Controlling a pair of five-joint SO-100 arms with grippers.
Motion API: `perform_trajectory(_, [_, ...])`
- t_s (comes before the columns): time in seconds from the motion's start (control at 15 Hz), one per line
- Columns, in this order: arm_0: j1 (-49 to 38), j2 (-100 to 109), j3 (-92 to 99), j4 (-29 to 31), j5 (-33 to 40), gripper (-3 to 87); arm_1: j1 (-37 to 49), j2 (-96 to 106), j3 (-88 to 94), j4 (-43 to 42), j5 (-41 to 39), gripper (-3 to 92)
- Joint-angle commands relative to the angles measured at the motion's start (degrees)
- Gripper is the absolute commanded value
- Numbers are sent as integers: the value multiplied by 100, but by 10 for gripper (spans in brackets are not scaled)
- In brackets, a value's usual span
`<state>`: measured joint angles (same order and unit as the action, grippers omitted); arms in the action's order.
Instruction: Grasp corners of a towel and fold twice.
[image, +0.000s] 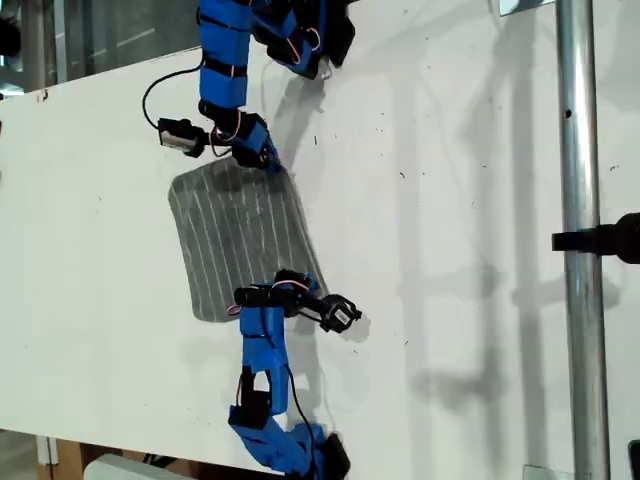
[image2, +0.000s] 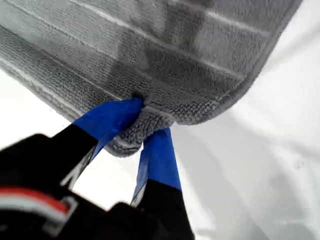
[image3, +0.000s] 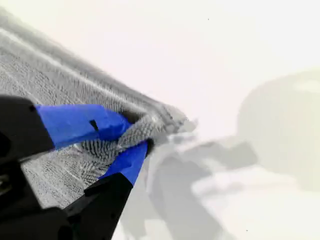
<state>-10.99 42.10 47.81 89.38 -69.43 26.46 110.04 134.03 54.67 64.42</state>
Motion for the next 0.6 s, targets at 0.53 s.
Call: perform_trajectory(0.53, [2593,2329,360,633,-1327,-28,-4175,2171,62,835,2751,-2])
